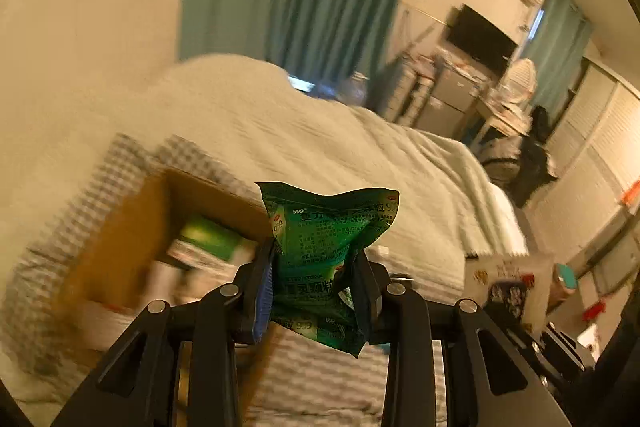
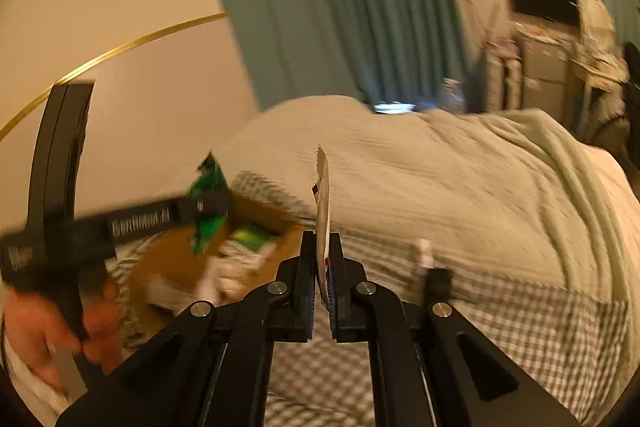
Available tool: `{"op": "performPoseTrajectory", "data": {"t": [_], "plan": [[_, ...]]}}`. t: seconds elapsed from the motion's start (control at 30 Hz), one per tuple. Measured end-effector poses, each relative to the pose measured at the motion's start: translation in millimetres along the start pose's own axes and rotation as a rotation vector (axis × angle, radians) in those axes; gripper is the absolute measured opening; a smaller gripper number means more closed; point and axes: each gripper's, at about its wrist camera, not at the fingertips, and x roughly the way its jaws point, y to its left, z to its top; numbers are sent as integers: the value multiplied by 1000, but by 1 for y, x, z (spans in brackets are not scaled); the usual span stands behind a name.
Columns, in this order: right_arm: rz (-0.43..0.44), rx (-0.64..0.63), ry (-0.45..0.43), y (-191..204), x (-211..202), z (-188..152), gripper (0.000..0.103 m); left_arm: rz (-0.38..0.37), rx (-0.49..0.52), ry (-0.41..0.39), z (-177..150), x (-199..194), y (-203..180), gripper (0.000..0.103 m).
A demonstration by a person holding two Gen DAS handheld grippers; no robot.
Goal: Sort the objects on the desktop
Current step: 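Carry the snack packet and sachet into the cardboard box and release them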
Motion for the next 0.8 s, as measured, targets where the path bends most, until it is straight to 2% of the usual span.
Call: {"op": "performPoseTrajectory", "data": {"t": [0.03, 0.13, 0.27, 0.47, 0.53, 0.6, 0.63, 0.67, 0.7, 0.8], "plan": [[22, -17, 3, 16, 2, 1, 4, 34, -22, 0, 6, -6, 20, 34], [85, -72, 34, 61, 17, -2, 4, 74, -52, 21, 9, -9, 57, 34], [120, -138, 100, 105, 49, -13, 4, 104, -51, 74, -5, 7, 91, 34], [145, -155, 189, 129, 100, -33, 4, 158, 34, 148, -28, 37, 106, 34], [148, -152, 212, 131, 112, -37, 5, 199, 89, 161, -29, 43, 108, 34], [158, -157, 245, 132, 124, -41, 17, 218, 121, 156, -29, 43, 111, 41], [147, -168, 248, 131, 127, -42, 33, 223, 129, 154, -30, 43, 115, 45], [128, -182, 244, 131, 129, -43, 45, 231, 135, 152, -30, 44, 118, 58], [118, -191, 242, 132, 130, -43, 47, 248, 140, 146, -29, 45, 120, 69], [108, -176, 240, 125, 131, -42, 47, 265, 125, 131, -27, 43, 122, 73]]}}
